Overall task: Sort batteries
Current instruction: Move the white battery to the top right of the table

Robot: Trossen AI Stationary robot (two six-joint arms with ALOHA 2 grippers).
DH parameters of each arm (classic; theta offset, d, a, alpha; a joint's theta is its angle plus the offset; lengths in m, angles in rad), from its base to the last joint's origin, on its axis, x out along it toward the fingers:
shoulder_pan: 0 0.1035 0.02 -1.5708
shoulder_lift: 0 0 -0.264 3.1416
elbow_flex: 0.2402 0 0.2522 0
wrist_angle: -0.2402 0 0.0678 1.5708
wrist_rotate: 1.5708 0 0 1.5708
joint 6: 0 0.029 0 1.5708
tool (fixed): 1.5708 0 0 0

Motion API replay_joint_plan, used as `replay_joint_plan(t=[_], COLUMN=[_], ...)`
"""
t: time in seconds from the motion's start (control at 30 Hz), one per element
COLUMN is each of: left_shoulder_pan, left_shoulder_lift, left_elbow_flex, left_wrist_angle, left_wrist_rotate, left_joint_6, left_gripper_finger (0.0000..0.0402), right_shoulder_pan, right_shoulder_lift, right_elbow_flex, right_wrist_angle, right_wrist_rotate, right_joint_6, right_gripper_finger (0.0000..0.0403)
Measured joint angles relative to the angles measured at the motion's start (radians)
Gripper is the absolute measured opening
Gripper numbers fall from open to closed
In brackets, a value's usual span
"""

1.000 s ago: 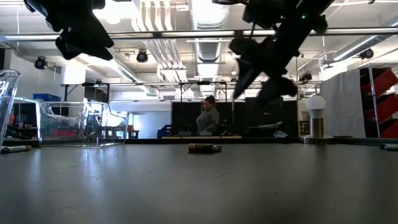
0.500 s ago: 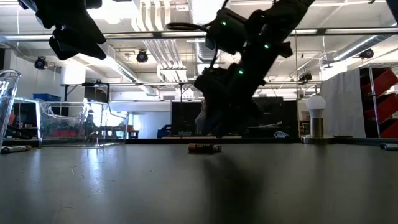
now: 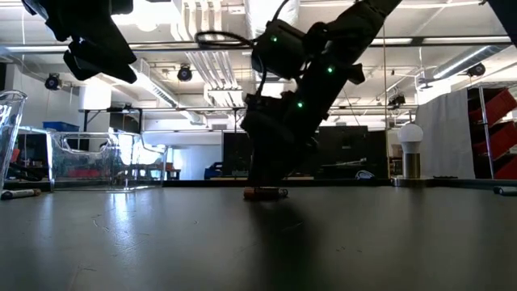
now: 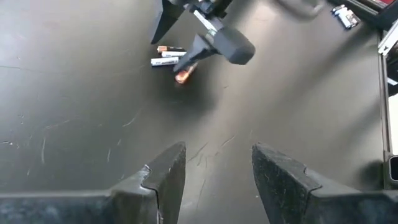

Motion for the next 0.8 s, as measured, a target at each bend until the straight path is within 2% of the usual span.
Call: replay_joint_plan(t=[0.13,0.37,0.57,0.8], left_shoulder_pan=[0.000,-0.004,-0.004,-0.004], left_shoulder_lift=[0.000,0.000,0.000,-0.001], left_elbow_flex=[-0.006,-0.020,-0.025,-0.027], left_wrist_angle=[0.001,0.009,0.013,0.018], left_wrist_rotate=[0.000,0.000,0.000,-0.001], left_joint_6=[0.000,-0.008,-0.013,-0.015], left_gripper_finger=[0.0164,0.0164,0.0164,0.0164], right_shoulder_pan=[0.000,-0.024,-0.025,-0.024], right_shoulder_lift=[0.002,0.002,0.025,0.072], right_elbow_flex=[-0.001,-0.007,-0.008,0.000], right_wrist_angle=[0.033,0.037,0.043,0.067], right_wrist_rotate=[-0.022,-0.073,-0.011,0.021], right_joint_6=[-0.083,-0.051,-0.018,-0.001], right_gripper_finger=[0.0312,0.0318,0.0283,0.0207])
